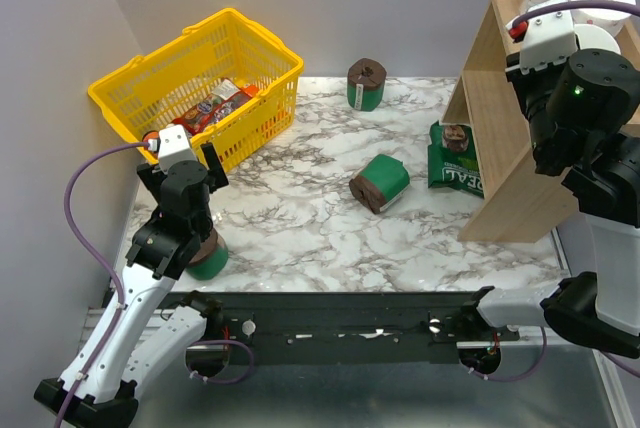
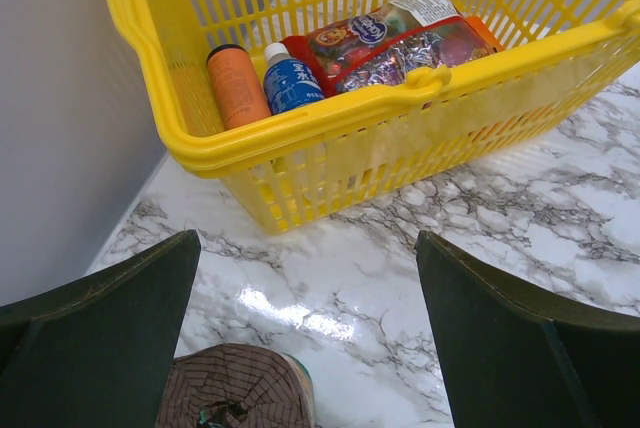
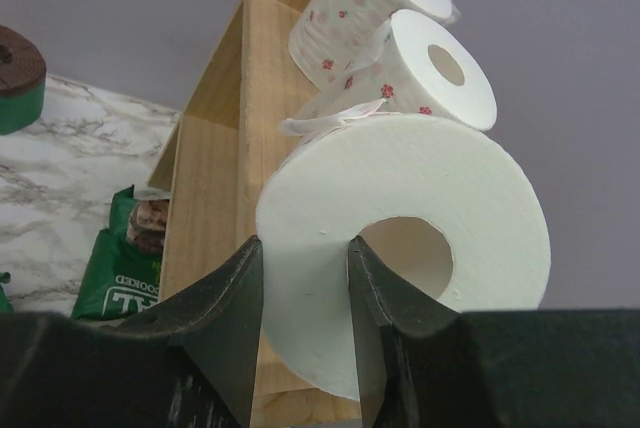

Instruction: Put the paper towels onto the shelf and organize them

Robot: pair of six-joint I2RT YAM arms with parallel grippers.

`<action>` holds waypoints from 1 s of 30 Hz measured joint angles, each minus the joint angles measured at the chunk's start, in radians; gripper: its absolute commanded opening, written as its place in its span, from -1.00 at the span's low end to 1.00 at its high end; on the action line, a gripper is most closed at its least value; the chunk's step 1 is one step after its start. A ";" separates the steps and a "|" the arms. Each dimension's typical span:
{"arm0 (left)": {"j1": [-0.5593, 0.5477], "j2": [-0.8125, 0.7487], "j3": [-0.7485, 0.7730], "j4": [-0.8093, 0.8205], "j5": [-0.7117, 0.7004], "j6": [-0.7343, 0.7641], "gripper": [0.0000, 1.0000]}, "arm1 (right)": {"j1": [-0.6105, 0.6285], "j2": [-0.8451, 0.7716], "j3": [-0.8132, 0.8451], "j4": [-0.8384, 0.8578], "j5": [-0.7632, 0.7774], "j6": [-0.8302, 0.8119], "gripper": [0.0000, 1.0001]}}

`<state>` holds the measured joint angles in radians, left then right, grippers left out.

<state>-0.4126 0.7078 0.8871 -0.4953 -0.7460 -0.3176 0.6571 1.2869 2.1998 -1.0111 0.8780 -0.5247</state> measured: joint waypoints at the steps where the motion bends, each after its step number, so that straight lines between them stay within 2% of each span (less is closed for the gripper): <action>1: 0.000 0.000 0.000 0.000 0.000 0.000 0.98 | -0.004 0.000 0.000 -0.005 0.000 0.004 -0.12; 12: 0.000 0.005 0.000 0.000 0.001 0.000 0.98 | -0.062 -0.006 -0.008 -0.037 -0.008 0.055 -0.09; 24: 0.000 0.005 0.000 0.000 0.001 0.000 0.98 | -0.166 -0.005 -0.015 -0.020 -0.031 0.054 0.17; 30: 0.000 0.005 0.000 0.000 0.001 0.000 0.98 | -0.212 0.002 -0.026 0.025 -0.032 0.025 0.21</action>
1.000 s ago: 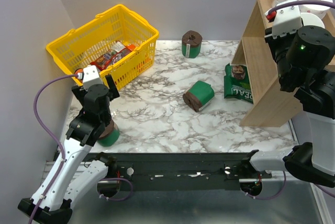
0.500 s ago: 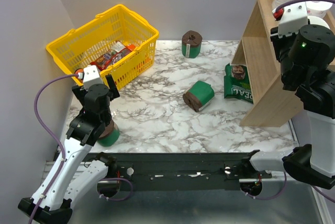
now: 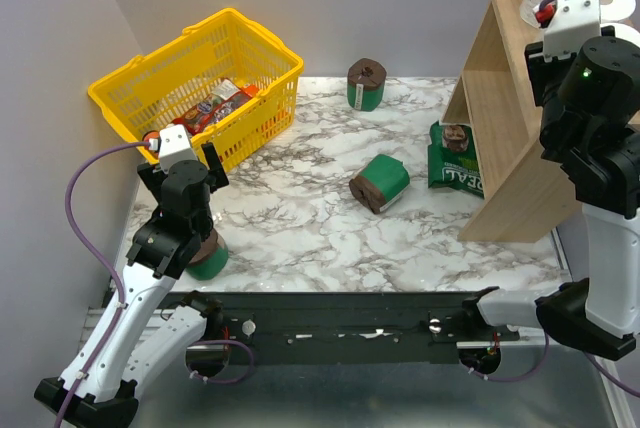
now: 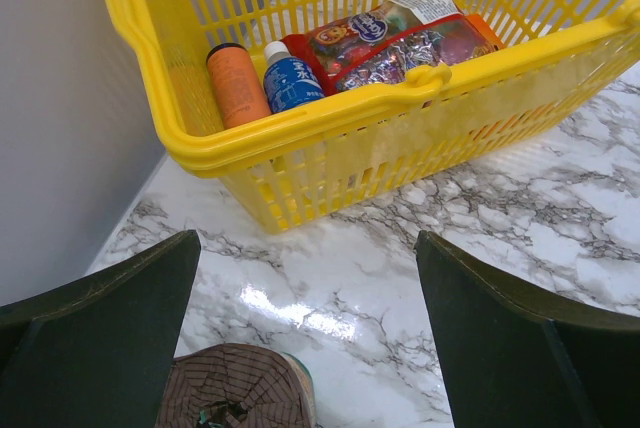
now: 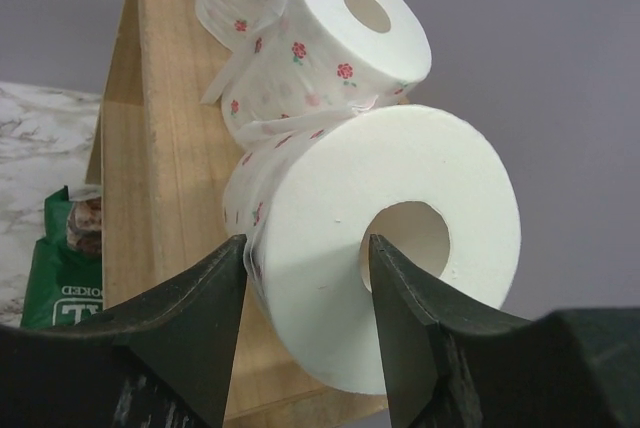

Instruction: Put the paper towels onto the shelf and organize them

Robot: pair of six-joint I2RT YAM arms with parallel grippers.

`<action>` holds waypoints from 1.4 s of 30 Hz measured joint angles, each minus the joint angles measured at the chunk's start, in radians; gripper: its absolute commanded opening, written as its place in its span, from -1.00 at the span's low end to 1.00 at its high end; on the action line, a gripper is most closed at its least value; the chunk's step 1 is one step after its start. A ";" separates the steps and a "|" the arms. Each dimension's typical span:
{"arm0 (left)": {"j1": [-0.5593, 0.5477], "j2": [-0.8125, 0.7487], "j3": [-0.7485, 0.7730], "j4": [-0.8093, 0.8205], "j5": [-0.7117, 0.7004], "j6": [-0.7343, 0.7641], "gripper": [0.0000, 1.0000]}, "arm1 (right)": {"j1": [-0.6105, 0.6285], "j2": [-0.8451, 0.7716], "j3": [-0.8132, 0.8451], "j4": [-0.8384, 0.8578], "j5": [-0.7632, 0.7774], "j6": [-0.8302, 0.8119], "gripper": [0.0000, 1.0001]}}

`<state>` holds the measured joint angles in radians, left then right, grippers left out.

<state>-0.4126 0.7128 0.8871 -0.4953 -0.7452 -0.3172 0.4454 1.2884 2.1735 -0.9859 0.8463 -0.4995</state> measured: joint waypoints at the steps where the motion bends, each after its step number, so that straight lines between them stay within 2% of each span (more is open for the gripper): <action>1: 0.000 0.000 0.000 0.000 0.000 0.000 0.98 | -0.003 0.002 0.000 0.006 0.001 -0.006 0.22; 13: 0.000 0.000 0.000 0.000 0.000 0.000 0.98 | -0.043 0.031 -0.050 0.110 0.013 -0.084 0.35; 27: 0.000 0.000 0.000 0.000 0.000 0.000 0.98 | -0.081 0.061 -0.055 0.185 0.024 -0.131 0.68; 42: 0.000 0.000 0.000 0.000 0.000 0.000 0.98 | -0.086 0.062 -0.048 0.377 0.105 -0.274 0.63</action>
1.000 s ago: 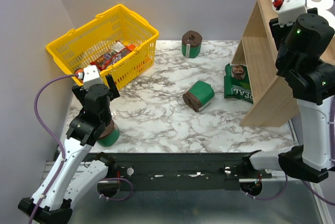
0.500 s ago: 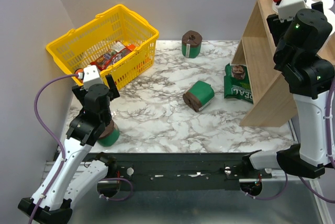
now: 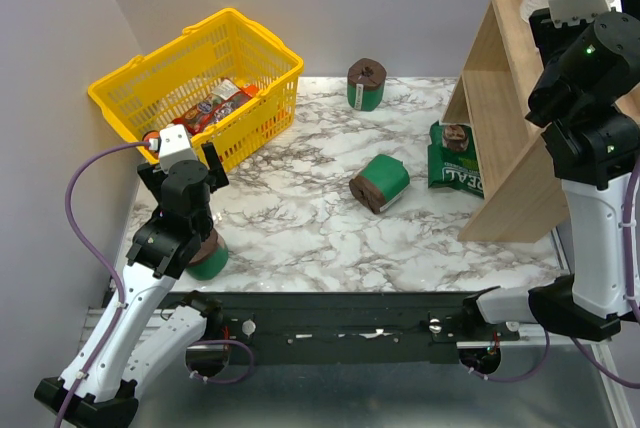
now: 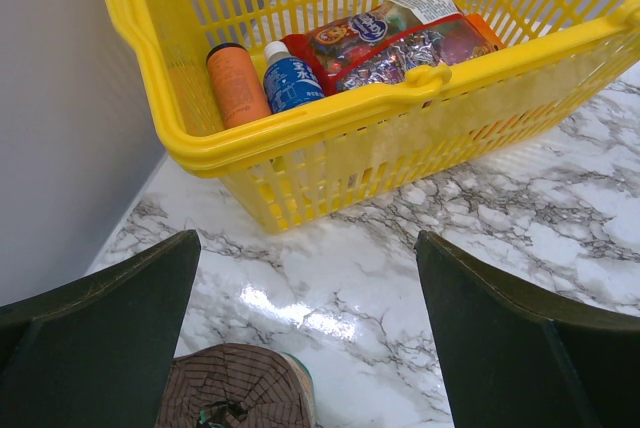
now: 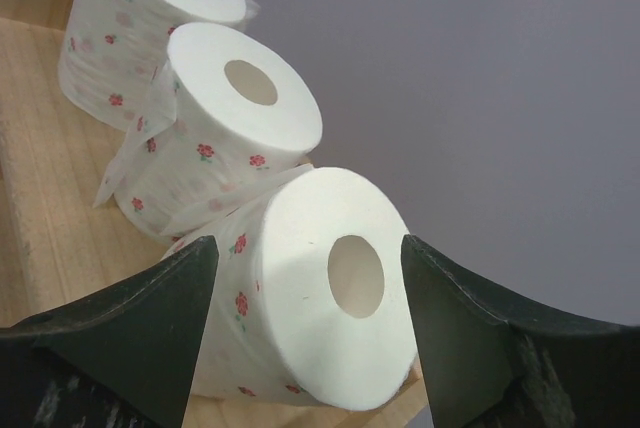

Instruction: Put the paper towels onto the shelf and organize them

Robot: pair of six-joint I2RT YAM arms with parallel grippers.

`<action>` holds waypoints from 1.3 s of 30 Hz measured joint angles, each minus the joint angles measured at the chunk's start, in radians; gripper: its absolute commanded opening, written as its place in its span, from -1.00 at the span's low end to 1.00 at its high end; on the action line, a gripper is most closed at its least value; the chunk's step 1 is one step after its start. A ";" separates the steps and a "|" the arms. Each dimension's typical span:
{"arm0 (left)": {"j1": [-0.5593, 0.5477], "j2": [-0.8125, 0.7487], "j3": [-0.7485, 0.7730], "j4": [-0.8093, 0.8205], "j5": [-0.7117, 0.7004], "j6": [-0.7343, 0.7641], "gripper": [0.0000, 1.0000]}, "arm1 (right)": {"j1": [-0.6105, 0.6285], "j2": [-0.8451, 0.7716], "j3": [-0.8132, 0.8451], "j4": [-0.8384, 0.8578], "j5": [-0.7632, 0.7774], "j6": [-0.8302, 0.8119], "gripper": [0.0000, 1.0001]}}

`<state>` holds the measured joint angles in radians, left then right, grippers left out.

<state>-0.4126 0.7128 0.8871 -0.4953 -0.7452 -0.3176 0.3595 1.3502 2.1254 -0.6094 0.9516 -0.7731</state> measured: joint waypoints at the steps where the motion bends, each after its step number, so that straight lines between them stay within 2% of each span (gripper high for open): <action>1: 0.000 0.000 0.000 0.000 0.000 0.000 0.98 | 0.000 0.000 0.000 0.011 0.006 -0.008 0.63; 6: 0.000 0.000 0.000 0.000 0.000 0.000 0.98 | -0.001 -0.001 -0.001 0.044 0.018 -0.033 0.59; 12: 0.000 -0.002 0.000 0.000 0.000 0.000 0.98 | -0.002 -0.024 -0.045 0.033 -0.004 -0.024 0.42; 29: 0.000 -0.005 0.000 0.000 0.000 0.000 0.98 | -0.113 0.013 -0.067 -0.047 -0.185 0.072 0.44; 39: 0.000 -0.003 0.000 0.000 0.000 0.000 0.98 | -0.119 0.039 -0.056 -0.044 -0.235 0.042 0.61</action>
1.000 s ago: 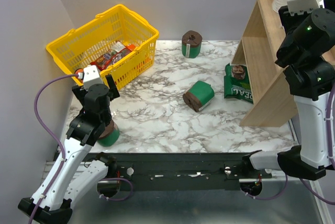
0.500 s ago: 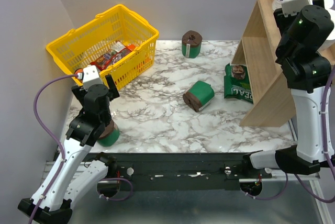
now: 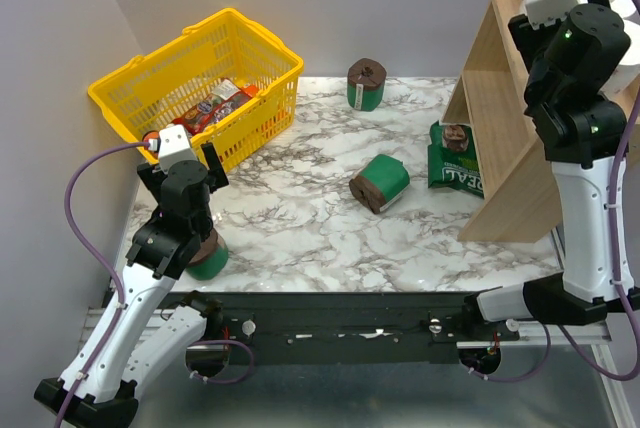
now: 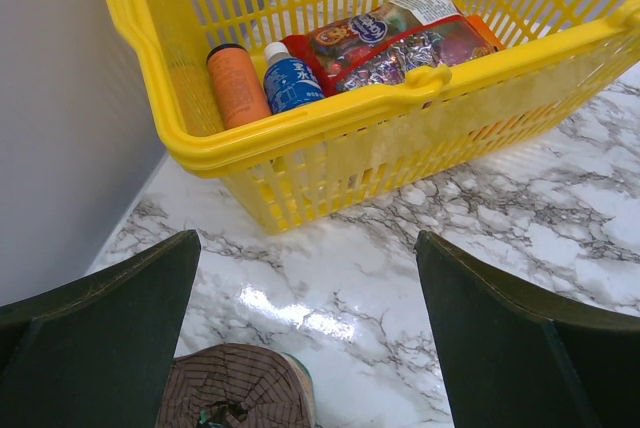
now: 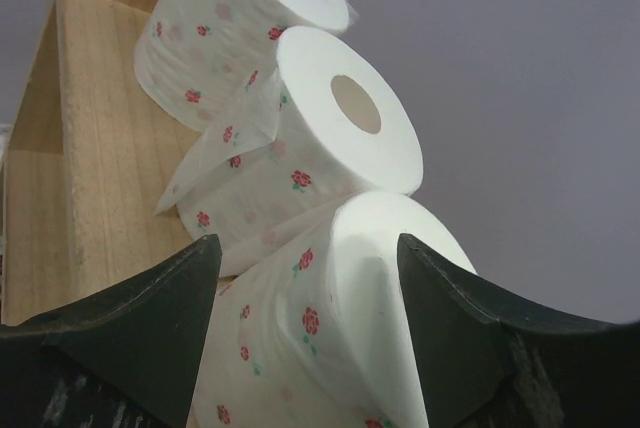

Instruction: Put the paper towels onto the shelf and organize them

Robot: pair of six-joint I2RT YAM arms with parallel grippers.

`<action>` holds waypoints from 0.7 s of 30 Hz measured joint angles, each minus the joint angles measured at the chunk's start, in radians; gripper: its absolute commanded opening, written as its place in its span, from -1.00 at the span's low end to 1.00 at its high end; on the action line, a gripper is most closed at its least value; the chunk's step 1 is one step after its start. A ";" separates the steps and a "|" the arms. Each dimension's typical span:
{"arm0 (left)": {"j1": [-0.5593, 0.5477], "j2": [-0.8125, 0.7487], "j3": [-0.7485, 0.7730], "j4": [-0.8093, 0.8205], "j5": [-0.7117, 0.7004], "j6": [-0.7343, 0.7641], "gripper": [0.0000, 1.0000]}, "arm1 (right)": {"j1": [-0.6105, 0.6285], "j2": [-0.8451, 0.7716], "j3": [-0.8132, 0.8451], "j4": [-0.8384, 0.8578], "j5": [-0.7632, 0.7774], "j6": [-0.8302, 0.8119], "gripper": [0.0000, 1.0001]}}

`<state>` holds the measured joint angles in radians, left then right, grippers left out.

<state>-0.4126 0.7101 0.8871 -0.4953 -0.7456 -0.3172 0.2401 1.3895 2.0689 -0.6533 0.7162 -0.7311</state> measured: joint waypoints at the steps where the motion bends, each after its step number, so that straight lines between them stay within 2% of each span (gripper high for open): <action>1: 0.000 0.000 0.000 0.000 0.000 0.000 0.98 | 0.000 0.000 0.002 0.000 -0.011 0.002 0.63; 7: 0.000 0.000 0.000 0.000 0.000 0.000 0.98 | 0.098 -0.026 0.003 -0.003 -0.045 0.033 0.64; 15: 0.000 -0.024 0.000 0.000 0.000 -0.001 0.98 | 0.390 -0.026 -0.014 -0.018 -0.005 0.146 0.63; 21: 0.000 -0.067 -0.001 0.001 -0.002 -0.003 0.98 | 0.565 -0.035 -0.233 -0.014 0.033 0.313 0.61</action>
<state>-0.4126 0.6434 0.8860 -0.4946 -0.7471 -0.3206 0.8055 1.3548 1.8359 -0.6674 0.7494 -0.4183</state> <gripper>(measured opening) 0.988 0.810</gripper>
